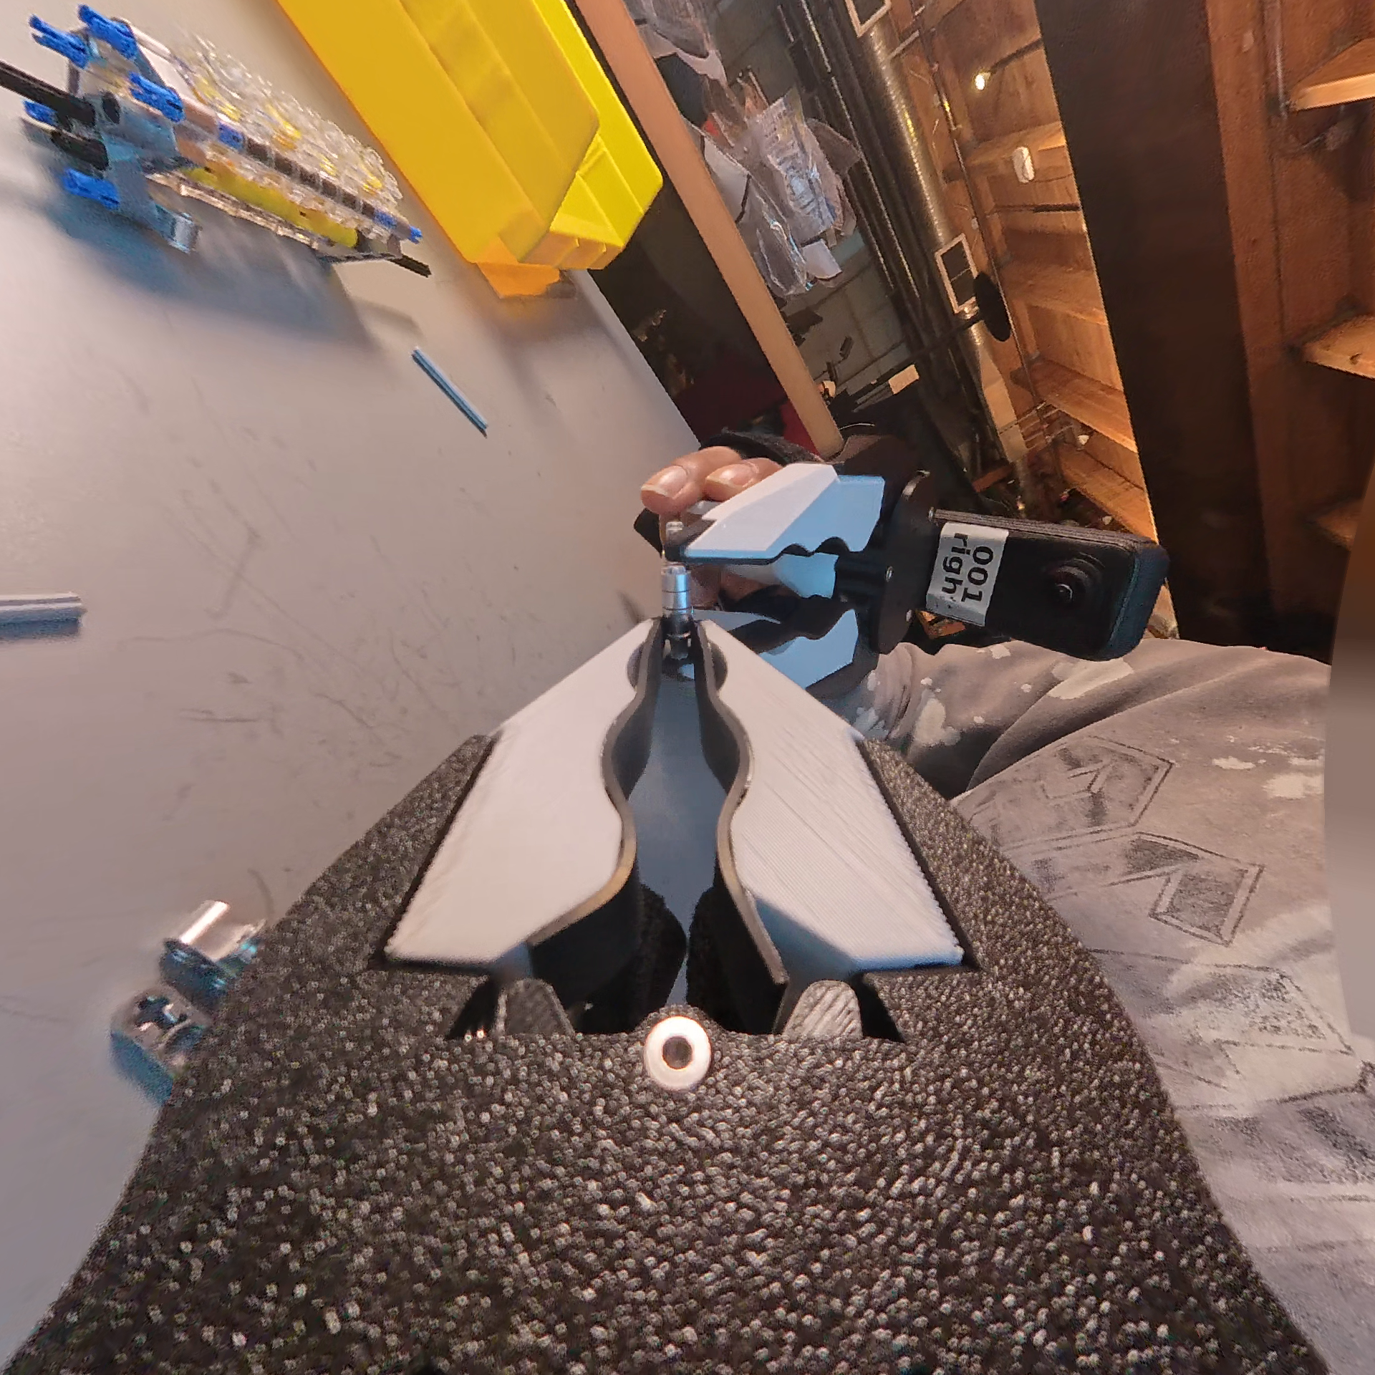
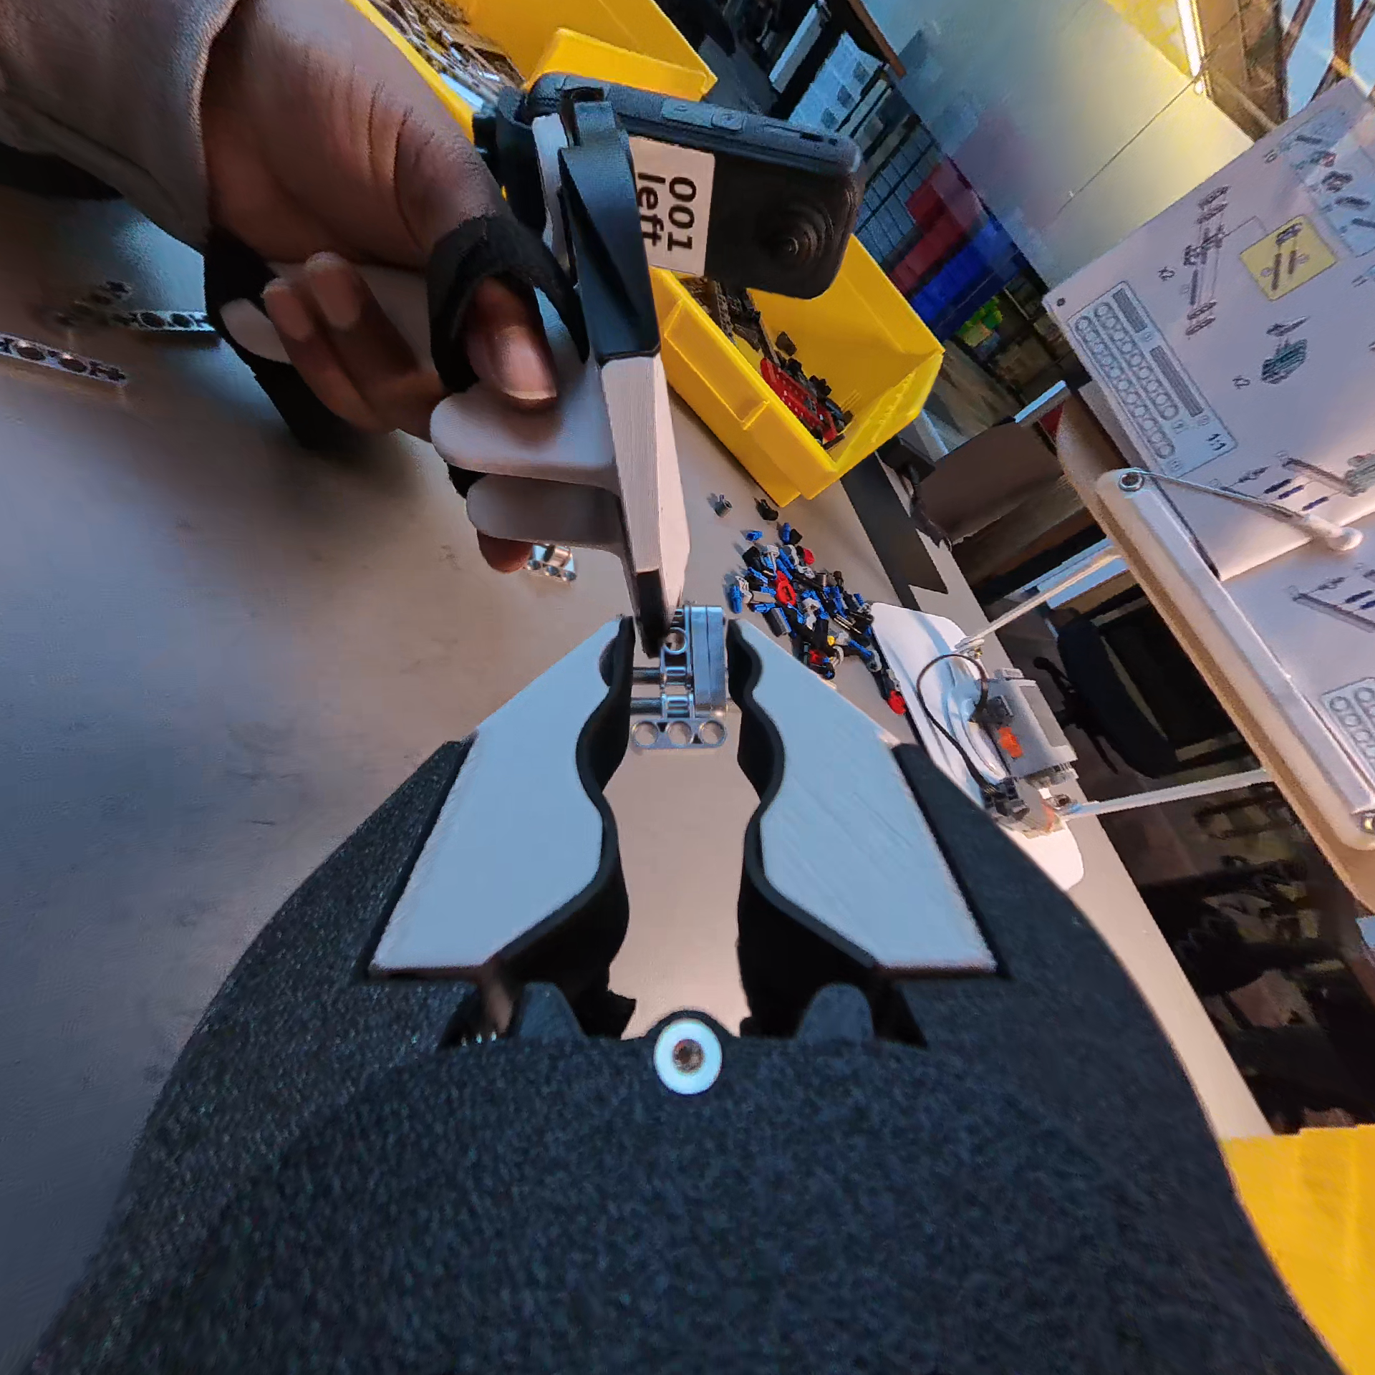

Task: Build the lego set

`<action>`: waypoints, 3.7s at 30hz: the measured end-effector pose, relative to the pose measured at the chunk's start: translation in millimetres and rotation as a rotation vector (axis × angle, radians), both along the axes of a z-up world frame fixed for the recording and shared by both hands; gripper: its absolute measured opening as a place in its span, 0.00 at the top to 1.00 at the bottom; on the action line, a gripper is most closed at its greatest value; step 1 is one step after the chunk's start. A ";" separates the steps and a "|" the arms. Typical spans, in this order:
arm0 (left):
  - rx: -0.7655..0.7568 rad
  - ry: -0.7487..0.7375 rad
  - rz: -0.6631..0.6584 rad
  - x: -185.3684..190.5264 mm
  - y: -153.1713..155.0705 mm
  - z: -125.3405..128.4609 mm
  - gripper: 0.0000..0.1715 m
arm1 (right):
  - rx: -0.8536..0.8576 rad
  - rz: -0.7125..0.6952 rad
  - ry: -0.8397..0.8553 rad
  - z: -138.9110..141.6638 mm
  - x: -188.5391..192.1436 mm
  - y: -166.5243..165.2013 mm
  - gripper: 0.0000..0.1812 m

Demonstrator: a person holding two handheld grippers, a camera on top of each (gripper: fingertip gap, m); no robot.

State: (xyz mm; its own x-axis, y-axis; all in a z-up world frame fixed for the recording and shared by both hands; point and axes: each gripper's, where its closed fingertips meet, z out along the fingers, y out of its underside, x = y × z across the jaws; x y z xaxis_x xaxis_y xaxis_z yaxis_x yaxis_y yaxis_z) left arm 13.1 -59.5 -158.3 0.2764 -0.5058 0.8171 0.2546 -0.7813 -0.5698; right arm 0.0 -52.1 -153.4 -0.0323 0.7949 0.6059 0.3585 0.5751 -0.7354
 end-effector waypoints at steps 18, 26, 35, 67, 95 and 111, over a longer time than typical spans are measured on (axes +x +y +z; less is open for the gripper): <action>-0.037 -0.003 0.037 -1.3 3.2 -4.4 0.97 | 0.002 -0.032 -0.052 -5.3 0.7 3.0 0.93; -0.047 -0.095 0.049 -6.2 5.7 5.0 0.97 | -0.145 -0.017 0.056 5.6 -2.1 6.0 0.88; -0.091 -0.231 0.064 -14.7 10.3 13.0 0.97 | -0.185 0.047 0.057 9.7 6.7 6.1 0.75; -0.047 -0.277 0.059 -9.2 8.1 23.3 0.97 | -0.248 0.036 0.112 11.6 5.9 11.1 0.69; -0.056 -0.295 0.028 -4.5 5.5 22.3 0.97 | -0.710 0.157 0.088 7.4 6.4 -4.8 0.88; 0.196 -0.040 0.054 -17.3 9.8 24.7 0.91 | -0.494 0.048 0.165 19.6 11.4 18.1 0.97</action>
State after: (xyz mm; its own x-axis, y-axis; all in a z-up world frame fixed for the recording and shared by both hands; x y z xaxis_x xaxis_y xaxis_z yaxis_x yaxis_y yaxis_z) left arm -4.3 -49.8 -133.6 0.2769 -0.6416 0.7153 0.3188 -0.6409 -0.6983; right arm 11.4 -34.0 -133.8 -0.0118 0.9872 0.1593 0.1963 0.1585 -0.9676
